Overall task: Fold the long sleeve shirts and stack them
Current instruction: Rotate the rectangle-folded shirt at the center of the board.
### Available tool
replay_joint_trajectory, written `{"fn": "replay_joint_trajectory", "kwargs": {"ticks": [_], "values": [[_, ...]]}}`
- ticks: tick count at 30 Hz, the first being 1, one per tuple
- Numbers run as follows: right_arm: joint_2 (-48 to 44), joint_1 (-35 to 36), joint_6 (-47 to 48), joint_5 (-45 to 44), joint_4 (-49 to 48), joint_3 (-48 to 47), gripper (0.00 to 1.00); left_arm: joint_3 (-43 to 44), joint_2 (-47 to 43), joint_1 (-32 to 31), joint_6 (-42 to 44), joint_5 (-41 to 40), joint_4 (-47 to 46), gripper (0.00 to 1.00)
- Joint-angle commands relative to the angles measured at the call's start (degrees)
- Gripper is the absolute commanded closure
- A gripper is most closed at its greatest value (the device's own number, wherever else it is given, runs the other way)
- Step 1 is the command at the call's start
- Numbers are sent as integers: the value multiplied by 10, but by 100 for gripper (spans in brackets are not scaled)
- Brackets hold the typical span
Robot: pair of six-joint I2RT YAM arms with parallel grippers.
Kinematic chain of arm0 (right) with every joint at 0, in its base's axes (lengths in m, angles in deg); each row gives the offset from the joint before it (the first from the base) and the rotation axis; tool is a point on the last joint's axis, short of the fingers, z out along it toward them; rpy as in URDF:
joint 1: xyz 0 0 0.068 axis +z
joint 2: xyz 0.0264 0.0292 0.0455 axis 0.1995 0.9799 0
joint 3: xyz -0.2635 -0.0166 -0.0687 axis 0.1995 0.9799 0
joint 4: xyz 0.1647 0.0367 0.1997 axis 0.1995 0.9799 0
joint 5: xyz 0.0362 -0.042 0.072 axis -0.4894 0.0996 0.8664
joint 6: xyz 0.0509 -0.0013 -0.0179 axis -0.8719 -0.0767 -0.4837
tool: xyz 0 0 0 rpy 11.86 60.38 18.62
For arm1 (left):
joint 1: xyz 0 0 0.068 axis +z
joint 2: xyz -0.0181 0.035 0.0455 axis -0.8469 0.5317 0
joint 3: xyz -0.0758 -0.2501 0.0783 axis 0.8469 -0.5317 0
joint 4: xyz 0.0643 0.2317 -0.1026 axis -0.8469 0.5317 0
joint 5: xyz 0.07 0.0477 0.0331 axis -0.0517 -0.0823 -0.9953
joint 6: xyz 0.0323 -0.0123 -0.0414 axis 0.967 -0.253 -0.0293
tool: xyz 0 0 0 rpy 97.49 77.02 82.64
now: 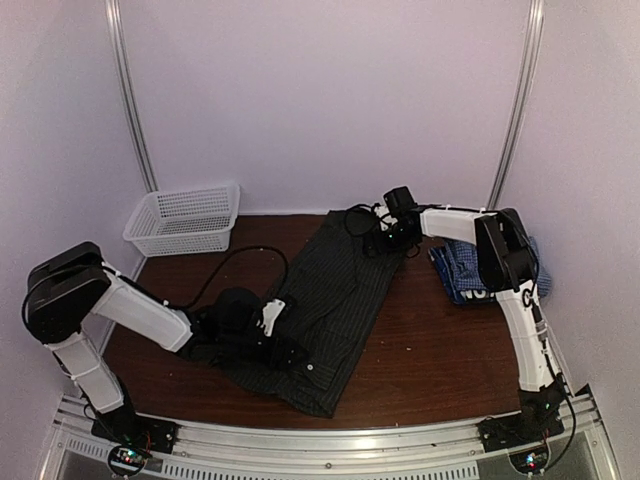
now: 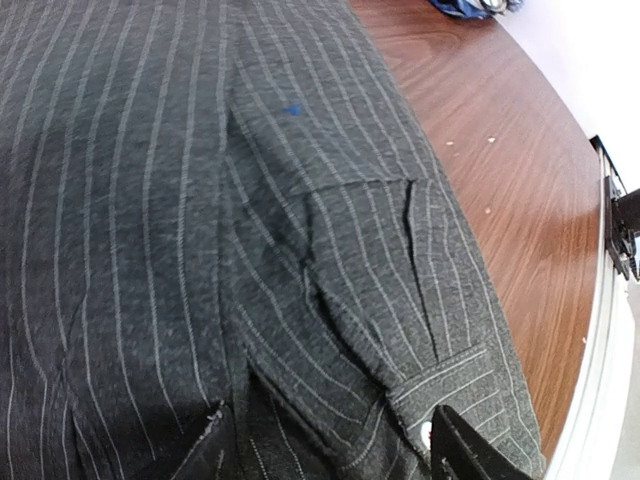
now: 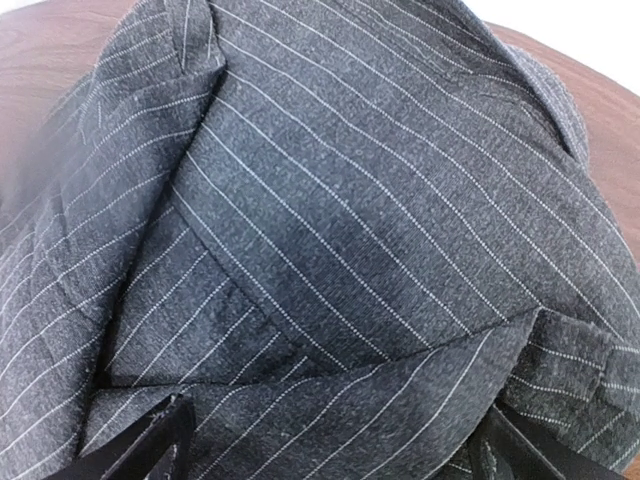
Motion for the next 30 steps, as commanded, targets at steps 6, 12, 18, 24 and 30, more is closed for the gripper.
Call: {"fn": "replay_joint_trajectory", "kwargs": {"ticks": [6, 12, 18, 24, 30], "values": [[4, -18, 75, -29, 66, -34, 3, 169, 102, -95, 61, 1, 120, 32], [-56, -18, 82, -80, 71, -10, 0, 203, 100, -110, 96, 25, 145, 32], [-151, -17, 59, -87, 42, 78, 0, 203, 71, -113, 141, 19, 145, 29], [-280, -1, 9, -42, -33, 246, 0, 187, 5, -113, 171, -60, 137, 22], [-406, 65, -8, -74, -50, 404, 0, 166, -62, -111, 194, -168, 153, 12]]}}
